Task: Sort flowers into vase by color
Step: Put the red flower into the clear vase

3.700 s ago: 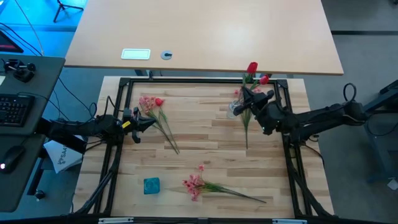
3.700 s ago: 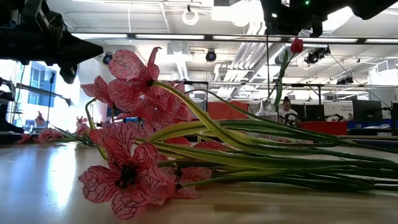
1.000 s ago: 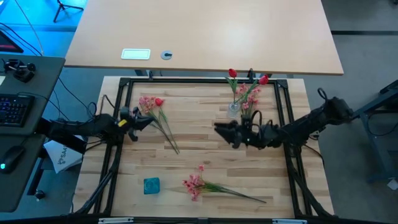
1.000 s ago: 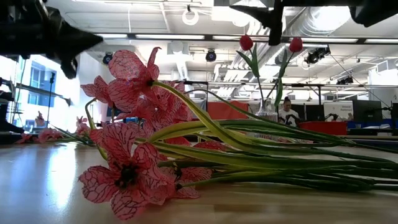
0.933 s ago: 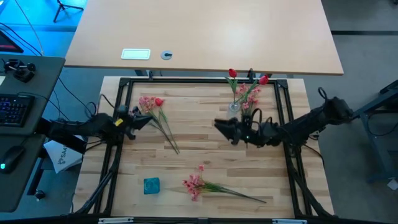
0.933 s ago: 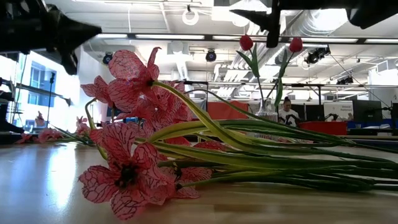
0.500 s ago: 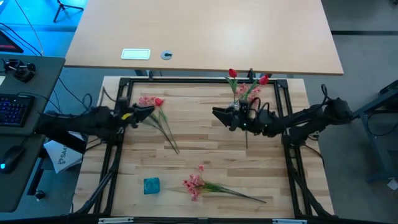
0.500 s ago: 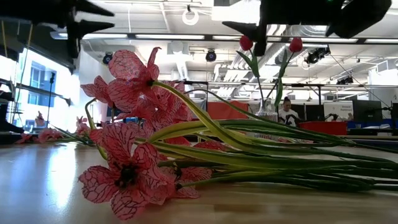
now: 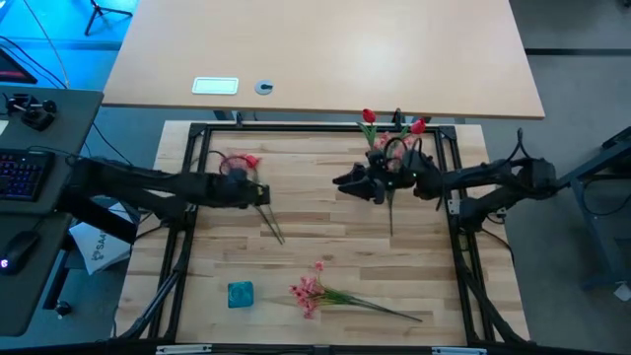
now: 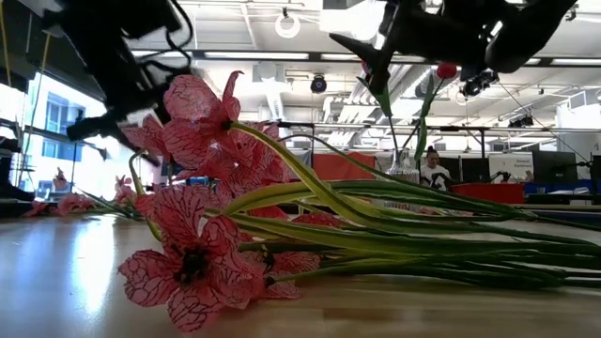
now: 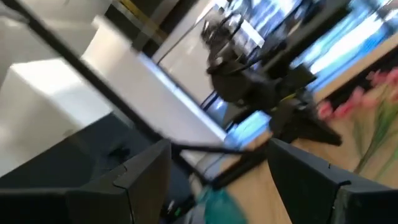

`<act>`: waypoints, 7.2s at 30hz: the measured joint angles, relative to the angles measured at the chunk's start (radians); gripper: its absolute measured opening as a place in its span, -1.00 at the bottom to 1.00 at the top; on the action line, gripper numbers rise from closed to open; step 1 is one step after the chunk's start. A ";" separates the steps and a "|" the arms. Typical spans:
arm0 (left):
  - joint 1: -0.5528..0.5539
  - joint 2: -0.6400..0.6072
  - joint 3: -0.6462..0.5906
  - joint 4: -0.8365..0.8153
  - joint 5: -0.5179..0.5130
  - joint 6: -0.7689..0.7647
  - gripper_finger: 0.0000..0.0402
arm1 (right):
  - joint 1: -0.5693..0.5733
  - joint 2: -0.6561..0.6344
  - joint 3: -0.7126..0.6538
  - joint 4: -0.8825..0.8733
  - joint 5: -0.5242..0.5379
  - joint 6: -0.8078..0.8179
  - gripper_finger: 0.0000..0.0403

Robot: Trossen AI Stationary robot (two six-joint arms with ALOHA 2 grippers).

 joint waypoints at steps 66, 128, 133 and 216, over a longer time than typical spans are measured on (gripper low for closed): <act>0.189 0.112 0.221 0.546 -0.076 0.885 -0.99 | -0.107 -0.036 0.036 0.600 -0.142 0.301 0.29; 0.181 0.908 0.812 1.414 0.221 1.563 -1.00 | -0.046 -0.041 1.289 -1.314 -0.164 -0.593 0.29; 0.179 0.894 0.811 1.352 0.221 1.577 -1.00 | -0.046 -0.040 1.288 -1.315 -0.164 -0.593 0.29; 0.184 0.863 0.810 0.898 0.194 1.454 -0.01 | -0.046 -0.040 1.287 -1.381 -0.165 -0.594 0.29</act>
